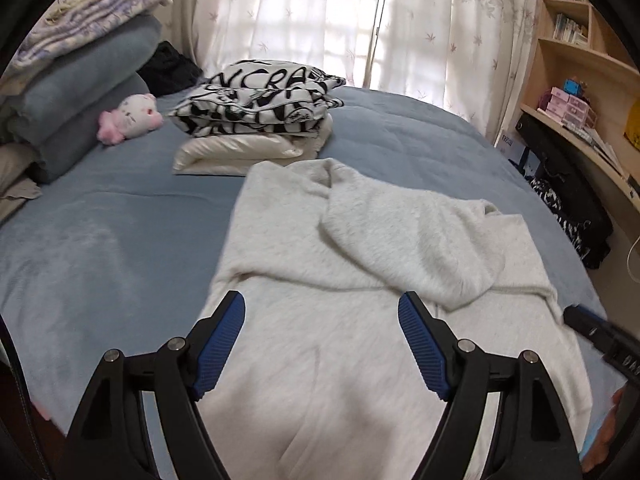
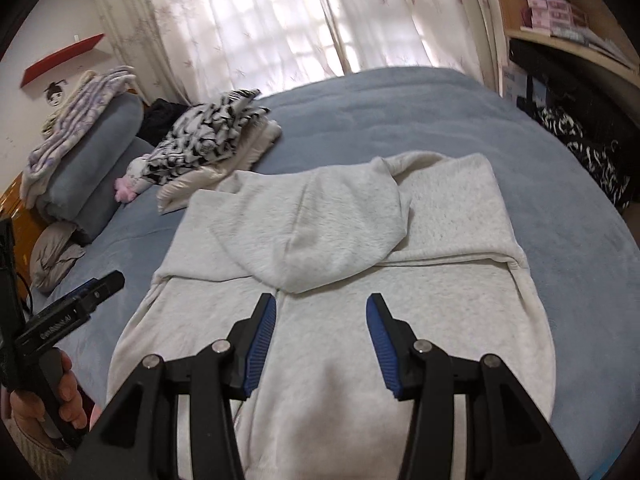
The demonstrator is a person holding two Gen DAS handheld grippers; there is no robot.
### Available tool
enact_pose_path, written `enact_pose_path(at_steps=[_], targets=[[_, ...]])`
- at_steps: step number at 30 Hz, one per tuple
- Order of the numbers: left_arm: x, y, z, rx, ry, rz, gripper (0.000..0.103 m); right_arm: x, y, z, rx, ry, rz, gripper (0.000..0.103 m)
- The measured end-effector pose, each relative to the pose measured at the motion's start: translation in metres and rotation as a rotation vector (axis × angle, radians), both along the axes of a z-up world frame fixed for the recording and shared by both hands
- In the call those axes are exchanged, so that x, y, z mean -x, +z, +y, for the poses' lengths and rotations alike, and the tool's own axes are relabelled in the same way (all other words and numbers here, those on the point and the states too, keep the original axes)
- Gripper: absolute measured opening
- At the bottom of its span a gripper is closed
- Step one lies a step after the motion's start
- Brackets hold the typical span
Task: Fold large clothes
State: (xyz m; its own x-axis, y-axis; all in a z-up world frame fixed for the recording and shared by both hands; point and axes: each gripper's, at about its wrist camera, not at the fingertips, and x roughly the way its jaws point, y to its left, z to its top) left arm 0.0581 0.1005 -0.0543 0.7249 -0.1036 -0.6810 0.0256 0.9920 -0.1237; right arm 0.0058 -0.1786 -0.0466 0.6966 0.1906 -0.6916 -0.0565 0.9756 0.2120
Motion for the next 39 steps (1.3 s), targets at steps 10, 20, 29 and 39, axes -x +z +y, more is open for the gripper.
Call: enact_pose_path(at_steps=[10,20,29,39], targets=[[0.05,-0.028,0.053,0.01,0.045,0.102,0.09,0.045,-0.007,0.005,0.01,0.035,0.005,0.047],[0.079,-0.062,0.111,0.151,0.018,0.173,0.09,0.077,-0.029,-0.035,-0.003,-0.02,0.054,0.06],[0.079,-0.1,0.142,0.349,0.028,0.254,0.09,0.106,-0.046,-0.095,0.006,-0.143,0.08,0.06],[0.07,-0.118,0.107,0.3,-0.073,0.25,0.091,0.116,-0.08,-0.146,-0.104,-0.209,0.151,0.06]])
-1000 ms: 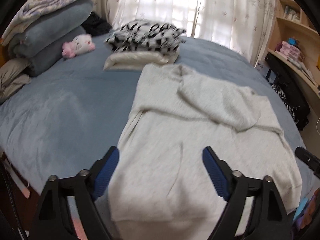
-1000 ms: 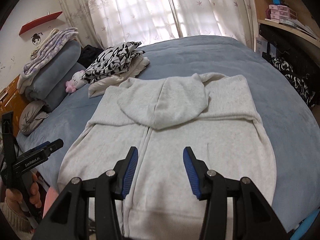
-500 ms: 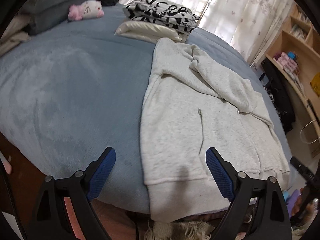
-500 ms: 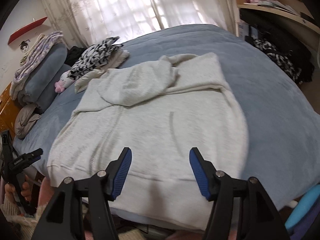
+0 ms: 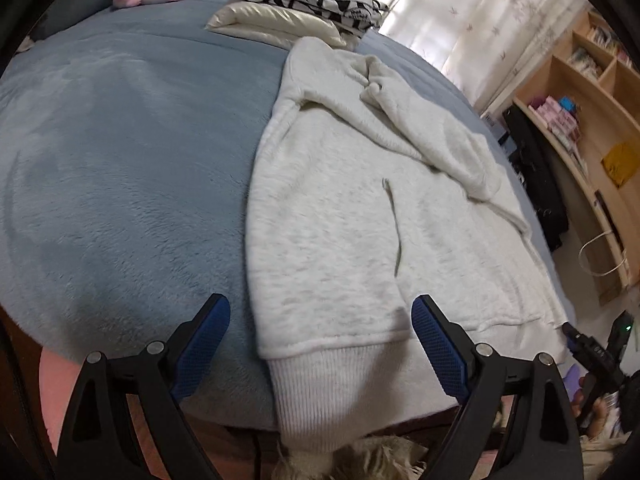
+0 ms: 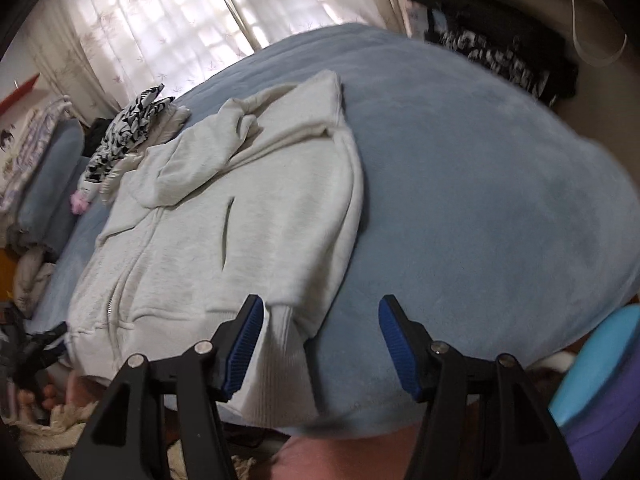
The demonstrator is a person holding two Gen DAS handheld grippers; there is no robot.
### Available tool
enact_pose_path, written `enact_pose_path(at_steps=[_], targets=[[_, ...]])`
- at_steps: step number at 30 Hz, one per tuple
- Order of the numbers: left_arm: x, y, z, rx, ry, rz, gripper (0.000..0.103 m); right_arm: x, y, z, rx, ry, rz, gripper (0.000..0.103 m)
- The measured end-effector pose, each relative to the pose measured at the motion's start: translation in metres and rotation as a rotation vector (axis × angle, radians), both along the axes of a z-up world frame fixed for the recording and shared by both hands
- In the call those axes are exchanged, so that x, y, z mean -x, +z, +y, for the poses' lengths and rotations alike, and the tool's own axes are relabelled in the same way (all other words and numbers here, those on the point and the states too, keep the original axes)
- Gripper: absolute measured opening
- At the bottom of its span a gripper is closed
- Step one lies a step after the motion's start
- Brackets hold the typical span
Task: Fold large clothes
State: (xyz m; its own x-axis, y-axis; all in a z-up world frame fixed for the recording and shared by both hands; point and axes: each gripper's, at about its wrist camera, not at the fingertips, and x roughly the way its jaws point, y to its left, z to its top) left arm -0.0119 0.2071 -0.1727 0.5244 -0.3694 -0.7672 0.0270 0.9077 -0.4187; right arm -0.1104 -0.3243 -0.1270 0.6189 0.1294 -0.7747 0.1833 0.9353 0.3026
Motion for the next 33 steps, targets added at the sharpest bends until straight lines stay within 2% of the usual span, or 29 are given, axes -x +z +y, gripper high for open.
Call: enact_pose_path(at_steps=[5,9,14,20,26,33], targets=[[-0.004,-0.006,-0.005,-0.002,-0.014,-0.019,0.097,-0.005,-0.016,0.007,-0.096,0.089,-0.004,0.06],[-0.005,-0.011,-0.004,0.019,-0.023,-0.038,0.098,-0.01,-0.027,0.014,-0.166,0.14,-0.011,0.06],[-0.008,-0.014,0.003,0.086,-0.03,-0.041,0.099,-0.01,-0.033,0.003,-0.283,0.138,-0.032,0.06],[-0.005,-0.016,0.01,0.199,-0.084,-0.013,0.099,-0.006,-0.035,-0.006,-0.381,0.184,-0.002,0.056],[-0.009,-0.019,-0.001,0.208,-0.108,-0.004,0.099,-0.009,-0.047,-0.002,-0.455,0.202,-0.005,0.055],[-0.016,-0.017,-0.011,0.226,-0.129,0.002,0.098,-0.027,-0.048,0.012,-0.482,0.22,-0.008,0.055]])
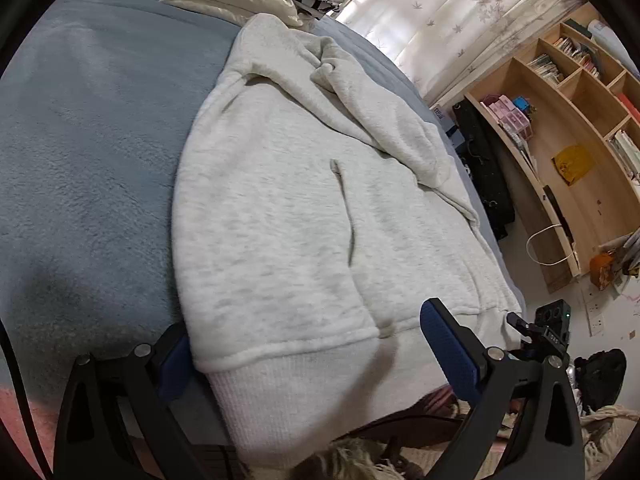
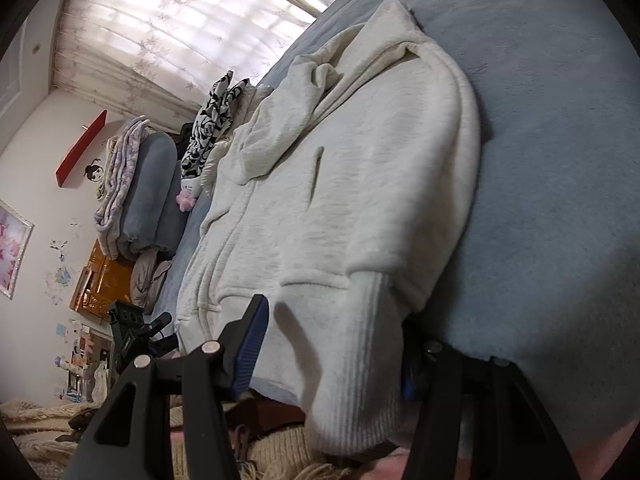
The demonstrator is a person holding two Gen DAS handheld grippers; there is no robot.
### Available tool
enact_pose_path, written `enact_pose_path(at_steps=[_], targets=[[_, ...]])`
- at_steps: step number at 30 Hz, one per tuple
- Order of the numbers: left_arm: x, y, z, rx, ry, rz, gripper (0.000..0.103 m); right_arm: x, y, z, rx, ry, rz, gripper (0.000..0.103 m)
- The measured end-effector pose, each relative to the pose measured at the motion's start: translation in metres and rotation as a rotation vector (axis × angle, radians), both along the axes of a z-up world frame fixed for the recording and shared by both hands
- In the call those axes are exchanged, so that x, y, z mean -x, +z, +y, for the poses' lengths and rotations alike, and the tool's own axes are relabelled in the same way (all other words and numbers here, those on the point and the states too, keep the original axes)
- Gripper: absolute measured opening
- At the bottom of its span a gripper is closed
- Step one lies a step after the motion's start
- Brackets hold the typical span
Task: Fold large clothes
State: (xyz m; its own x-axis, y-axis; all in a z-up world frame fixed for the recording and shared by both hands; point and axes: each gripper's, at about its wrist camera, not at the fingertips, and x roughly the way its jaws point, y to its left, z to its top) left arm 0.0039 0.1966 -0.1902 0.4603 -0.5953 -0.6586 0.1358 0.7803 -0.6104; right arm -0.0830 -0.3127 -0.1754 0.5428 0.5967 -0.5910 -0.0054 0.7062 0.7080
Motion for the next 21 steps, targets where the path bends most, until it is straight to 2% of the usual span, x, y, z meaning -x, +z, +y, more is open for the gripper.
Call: enact_pose_path(at_steps=[4,6,8,11,13,14,18,21], targets=[[0.0,0.002,-0.003,-0.028,0.005,0.002,0.088,0.006,-0.002,-0.013,-0.097,-0.011,-0.013,0.054],[-0.002,0.002,-0.002,-0.024,0.009,0.008,0.076,0.008,-0.004,-0.019,-0.148,-0.02,-0.02,0.052],[-0.005,0.0,0.002,-0.002,0.007,0.026,0.049,0.01,-0.006,-0.025,-0.211,-0.031,-0.029,0.05],[-0.008,-0.005,0.003,0.054,-0.001,0.057,0.033,0.012,-0.009,-0.032,-0.297,-0.053,-0.053,0.041],[-0.01,-0.005,0.001,0.073,0.0,0.066,0.028,0.013,-0.009,-0.034,-0.313,-0.064,-0.063,0.021],[-0.01,-0.004,0.001,0.09,0.005,0.07,0.025,0.013,-0.008,-0.034,-0.31,-0.069,-0.068,0.016],[-0.014,0.001,0.006,0.22,0.065,0.093,0.023,0.011,0.01,-0.026,-0.22,-0.058,-0.1,0.013],[-0.022,0.012,0.005,0.267,0.112,0.097,0.023,0.001,0.034,-0.02,-0.193,-0.039,-0.143,0.012]])
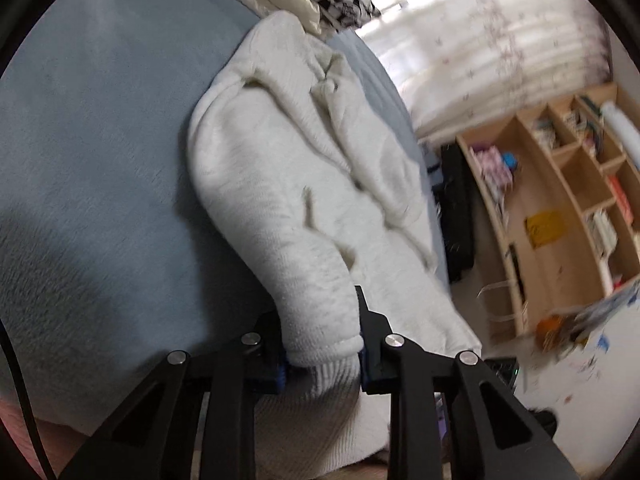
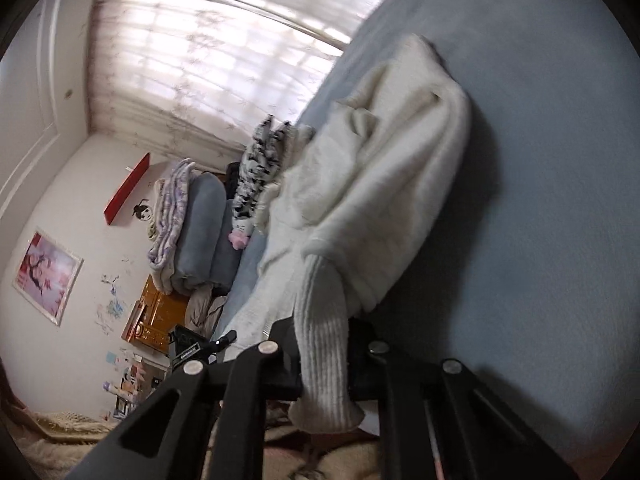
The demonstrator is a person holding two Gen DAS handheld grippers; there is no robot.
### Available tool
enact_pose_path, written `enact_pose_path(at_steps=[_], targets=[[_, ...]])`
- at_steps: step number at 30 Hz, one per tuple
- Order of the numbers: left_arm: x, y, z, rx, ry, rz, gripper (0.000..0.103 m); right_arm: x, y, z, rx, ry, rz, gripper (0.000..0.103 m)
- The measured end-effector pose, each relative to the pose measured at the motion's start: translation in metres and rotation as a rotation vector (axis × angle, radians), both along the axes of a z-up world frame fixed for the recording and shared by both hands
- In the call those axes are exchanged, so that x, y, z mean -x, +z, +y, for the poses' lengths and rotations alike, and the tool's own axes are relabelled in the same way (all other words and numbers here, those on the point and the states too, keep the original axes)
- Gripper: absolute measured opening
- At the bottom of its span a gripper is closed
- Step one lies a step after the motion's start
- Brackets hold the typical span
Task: Fold large clothes
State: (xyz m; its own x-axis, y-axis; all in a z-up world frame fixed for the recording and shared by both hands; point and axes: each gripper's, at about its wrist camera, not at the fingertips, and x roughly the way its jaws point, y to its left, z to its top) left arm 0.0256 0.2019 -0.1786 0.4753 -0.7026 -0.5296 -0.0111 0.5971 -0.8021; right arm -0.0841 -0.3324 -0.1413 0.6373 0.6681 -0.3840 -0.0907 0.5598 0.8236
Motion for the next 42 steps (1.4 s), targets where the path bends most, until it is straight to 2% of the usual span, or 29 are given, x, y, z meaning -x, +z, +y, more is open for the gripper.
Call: enact_pose_path(at_steps=[3,6,8,12,15,18,20,21,22,24,25,26,27,28,29,31,33,35,36,42], targets=[[-0.018,0.023,-0.007,0.038,0.04,-0.029,0.023,-0.018,0.027,0.005,0.023,0.006,-0.055,0.012],[-0.044,0.046,-0.006,0.064,0.079,-0.058,0.023,-0.052,0.055,0.006,0.034,0.005,-0.113,0.012],[-0.071,0.064,-0.003,0.082,0.116,-0.081,0.022,-0.075,0.07,0.002,0.046,0.0,-0.142,0.012],[-0.136,0.089,-0.002,0.074,0.173,-0.104,0.023,-0.145,0.098,-0.008,0.06,-0.048,-0.185,0.012],[-0.188,0.096,-0.005,0.051,0.197,-0.102,0.023,-0.197,0.104,-0.019,0.05,-0.09,-0.175,0.012],[-0.249,0.093,-0.014,-0.008,0.234,-0.099,0.024,-0.267,0.092,-0.024,0.056,-0.144,-0.124,0.012],[-0.288,0.075,-0.024,-0.04,0.238,-0.049,0.031,-0.308,0.072,-0.023,0.094,-0.188,-0.061,0.015],[-0.304,0.061,-0.028,-0.05,0.237,0.001,0.035,-0.328,0.056,-0.023,0.111,-0.203,0.002,0.018],[-0.319,0.046,-0.029,-0.058,0.231,0.061,0.045,-0.349,0.036,-0.022,0.132,-0.21,0.101,0.024],[-0.336,0.025,-0.029,-0.063,0.23,0.126,0.05,-0.365,0.012,-0.022,0.113,-0.186,0.197,0.034],[-0.337,0.023,-0.027,-0.058,0.226,0.125,0.054,-0.366,0.006,-0.024,0.087,-0.177,0.203,0.039],[-0.338,0.025,-0.024,-0.058,0.219,0.103,0.064,-0.363,0.007,-0.027,0.06,-0.17,0.175,0.041],[-0.336,0.029,-0.022,-0.073,0.216,0.079,0.072,-0.359,0.011,-0.029,0.043,-0.161,0.15,0.046],[-0.334,0.036,-0.019,-0.105,0.21,0.047,0.085,-0.352,0.019,-0.036,0.015,-0.149,0.106,0.05],[-0.331,0.043,-0.017,-0.138,0.202,0.014,0.089,-0.345,0.025,-0.04,0.0,-0.148,0.079,0.051],[-0.329,0.052,-0.017,-0.225,0.178,-0.045,0.089,-0.332,0.038,-0.057,-0.008,-0.165,0.022,0.054],[-0.333,0.055,-0.022,-0.35,0.158,-0.091,0.089,-0.323,0.048,-0.071,0.079,-0.202,-0.001,0.055],[-0.336,0.052,-0.028,-0.468,0.134,-0.11,0.089,-0.321,0.048,-0.077,0.213,-0.221,0.035,0.055],[-0.339,0.047,-0.032,-0.506,0.115,-0.106,0.089,-0.324,0.044,-0.079,0.244,-0.214,0.052,0.055],[-0.359,0.02,-0.058,-0.601,0.029,-0.082,0.087,-0.357,0.008,-0.056,0.403,-0.099,0.155,0.055]])
